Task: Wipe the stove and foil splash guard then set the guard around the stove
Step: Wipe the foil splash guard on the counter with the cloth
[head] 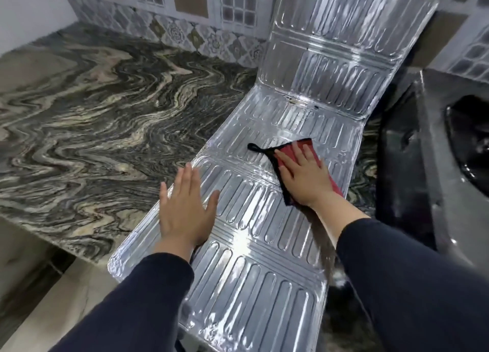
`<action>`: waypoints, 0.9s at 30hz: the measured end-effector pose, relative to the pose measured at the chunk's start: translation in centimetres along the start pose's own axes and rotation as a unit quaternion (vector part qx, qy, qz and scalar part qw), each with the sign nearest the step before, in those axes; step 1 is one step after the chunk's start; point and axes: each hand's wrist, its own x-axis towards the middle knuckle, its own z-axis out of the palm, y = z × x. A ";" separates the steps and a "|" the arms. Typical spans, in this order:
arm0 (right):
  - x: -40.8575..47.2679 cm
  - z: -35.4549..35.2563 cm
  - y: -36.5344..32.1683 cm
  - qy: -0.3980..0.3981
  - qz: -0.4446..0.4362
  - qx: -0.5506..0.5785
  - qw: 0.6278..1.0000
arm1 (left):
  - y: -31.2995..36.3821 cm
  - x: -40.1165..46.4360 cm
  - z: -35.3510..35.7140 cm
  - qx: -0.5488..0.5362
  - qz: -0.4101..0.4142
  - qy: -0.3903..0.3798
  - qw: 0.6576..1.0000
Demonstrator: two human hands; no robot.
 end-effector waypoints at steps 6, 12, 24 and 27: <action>-1.6 0.7 -4.8 -0.010 -0.036 0.018 0.999 | -3.9 0.5 -1.0 0.047 -0.023 -0.032 0.998; -5.1 2.4 -12.4 -0.022 -0.073 0.064 0.995 | -4.2 1.5 -2.6 0.038 -0.073 -0.025 0.996; -5.6 3.1 -12.1 -0.006 -0.153 0.035 0.988 | -3.3 3.3 -0.3 -0.043 -0.051 0.028 0.997; -2.4 2.0 -8.4 0.004 -0.156 0.008 0.988 | -3.5 3.4 0.1 -0.014 -0.052 0.027 0.998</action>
